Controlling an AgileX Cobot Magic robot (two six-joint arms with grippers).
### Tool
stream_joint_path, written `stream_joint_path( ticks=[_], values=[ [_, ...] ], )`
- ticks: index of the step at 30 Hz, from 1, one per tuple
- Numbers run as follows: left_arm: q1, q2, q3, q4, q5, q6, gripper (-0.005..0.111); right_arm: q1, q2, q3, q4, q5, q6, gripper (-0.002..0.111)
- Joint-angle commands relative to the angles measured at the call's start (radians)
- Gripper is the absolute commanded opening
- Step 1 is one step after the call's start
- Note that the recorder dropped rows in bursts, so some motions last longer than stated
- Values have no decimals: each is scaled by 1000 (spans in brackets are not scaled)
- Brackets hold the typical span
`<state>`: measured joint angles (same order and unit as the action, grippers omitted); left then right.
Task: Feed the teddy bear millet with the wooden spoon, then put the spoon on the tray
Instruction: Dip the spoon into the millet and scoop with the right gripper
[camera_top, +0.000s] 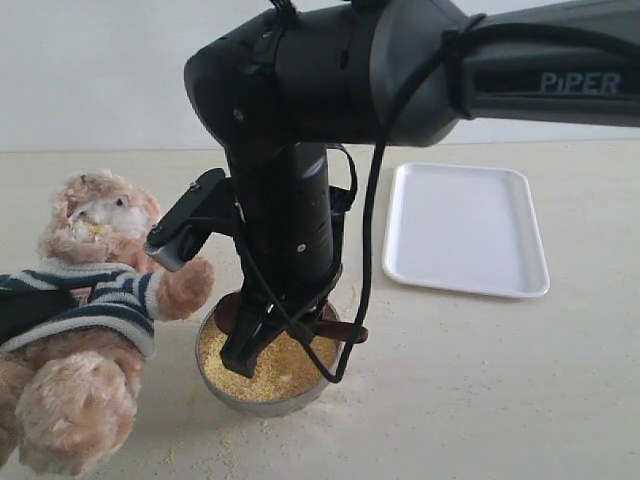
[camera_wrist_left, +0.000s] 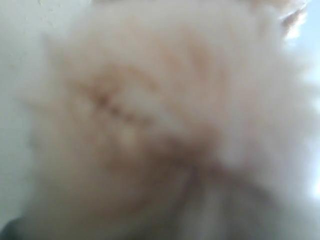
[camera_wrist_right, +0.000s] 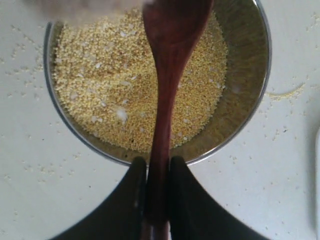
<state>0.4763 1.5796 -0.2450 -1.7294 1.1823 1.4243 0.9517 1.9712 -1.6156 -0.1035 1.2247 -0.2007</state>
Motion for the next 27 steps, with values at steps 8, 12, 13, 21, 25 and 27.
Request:
stream_joint_path(
  ticks=[8,12,13,21,25,27],
  values=[
    [2,-7,-1,-15,39,8,5,6,-94,170,-107,-4,27,0],
    [2,-7,-1,-15,39,8,5,6,-95,174,-96,-4,27,0],
    [2,-7,-1,-15,39,13,5,6,-95,174,-78,-4,27,0],
    [2,-7,-1,-15,39,20,5,6,-95,174,21,-4,-55,0],
    [2,-7,-1,-15,39,20,5,6,-95,174,19,-4,-10,0],
    [2,-7,-1,-15,39,20,5,6,-95,174,19,-4,-8,0]
  ],
)
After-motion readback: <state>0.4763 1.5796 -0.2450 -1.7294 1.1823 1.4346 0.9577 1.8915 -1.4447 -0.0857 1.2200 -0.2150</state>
